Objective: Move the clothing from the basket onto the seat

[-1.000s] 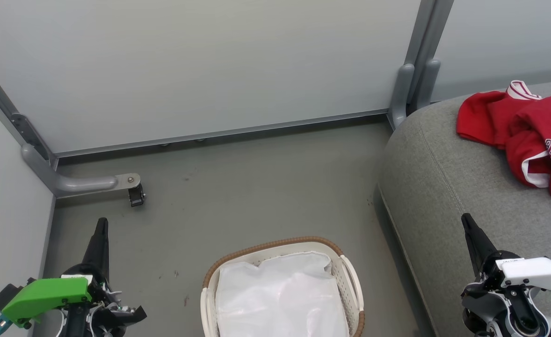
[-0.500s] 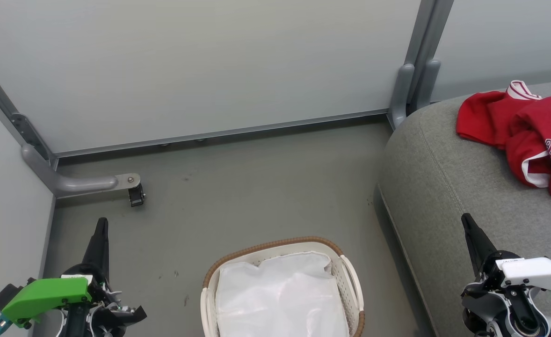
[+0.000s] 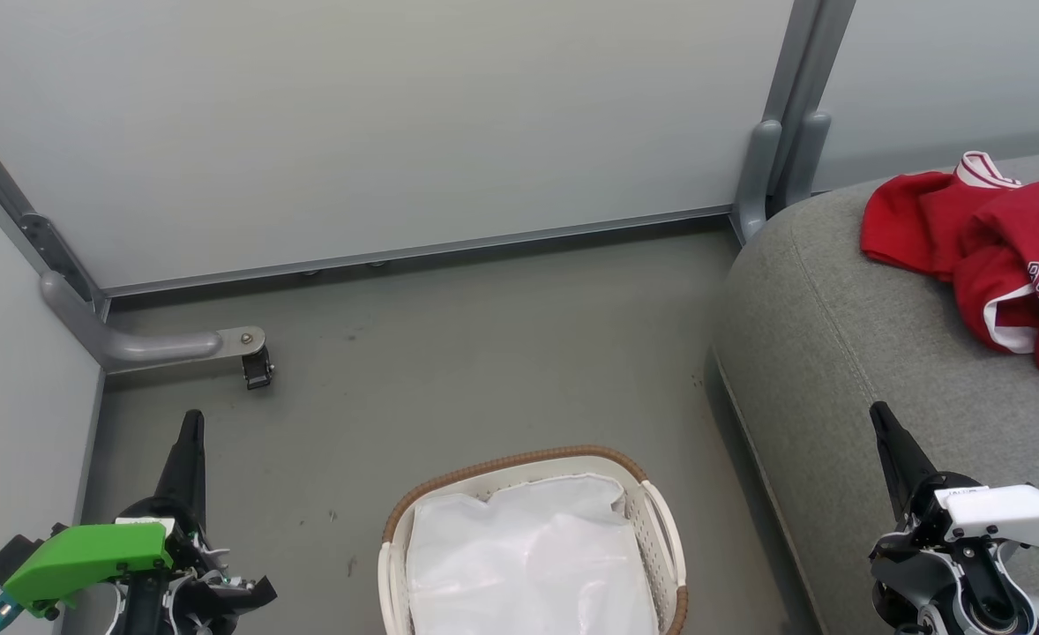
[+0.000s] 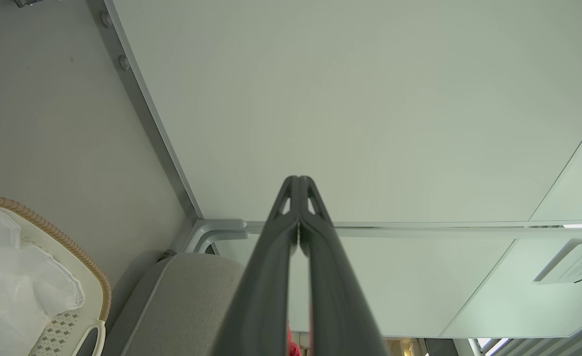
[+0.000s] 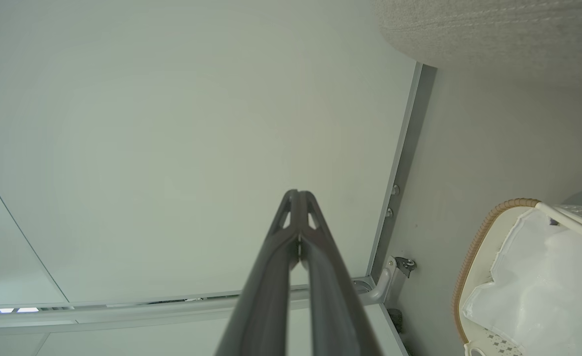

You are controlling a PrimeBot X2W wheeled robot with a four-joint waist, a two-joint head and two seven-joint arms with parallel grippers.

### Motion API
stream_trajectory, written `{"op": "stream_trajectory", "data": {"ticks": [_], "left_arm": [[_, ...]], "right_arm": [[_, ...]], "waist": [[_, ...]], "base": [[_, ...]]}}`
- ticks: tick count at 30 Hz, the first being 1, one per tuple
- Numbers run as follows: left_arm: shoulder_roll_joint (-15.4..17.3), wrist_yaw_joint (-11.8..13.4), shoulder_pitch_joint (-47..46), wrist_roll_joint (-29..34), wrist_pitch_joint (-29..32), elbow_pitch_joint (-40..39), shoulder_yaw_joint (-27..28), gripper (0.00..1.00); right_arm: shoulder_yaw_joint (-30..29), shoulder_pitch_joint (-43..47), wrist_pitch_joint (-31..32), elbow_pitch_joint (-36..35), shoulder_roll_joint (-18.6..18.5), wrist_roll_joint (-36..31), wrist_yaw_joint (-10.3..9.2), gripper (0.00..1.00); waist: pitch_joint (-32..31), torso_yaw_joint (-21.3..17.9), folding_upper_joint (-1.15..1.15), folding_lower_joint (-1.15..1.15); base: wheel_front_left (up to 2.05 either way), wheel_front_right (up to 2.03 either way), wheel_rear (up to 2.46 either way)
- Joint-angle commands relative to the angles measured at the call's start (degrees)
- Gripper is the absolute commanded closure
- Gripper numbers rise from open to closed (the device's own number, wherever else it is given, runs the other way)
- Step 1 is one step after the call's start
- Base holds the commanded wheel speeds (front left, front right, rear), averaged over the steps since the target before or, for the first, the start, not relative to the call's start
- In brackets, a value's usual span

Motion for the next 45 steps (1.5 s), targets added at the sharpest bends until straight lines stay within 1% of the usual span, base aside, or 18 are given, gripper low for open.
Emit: {"op": "stream_trajectory", "data": {"ticks": [1, 45], "left_arm": [[0.27, -0.25, -0.64, -0.26, 0.16, -0.14, 0.13, 1.00], [0.27, -0.25, -0.64, -0.26, 0.15, -0.14, 0.12, 1.00]], "right_arm": [[-0.11, -0.47, 0.16, -0.21, -0.32, 0.22, 0.00, 1.00], [-0.10, -0.47, 0.15, -0.21, -0.32, 0.23, 0.00, 1.00]], "waist": [[0.00, 0.00, 0.00, 0.00], [0.00, 0.00, 0.00, 0.00]], "base": [[0.00, 0.00, 0.00], [0.00, 0.00, 0.00]]}}
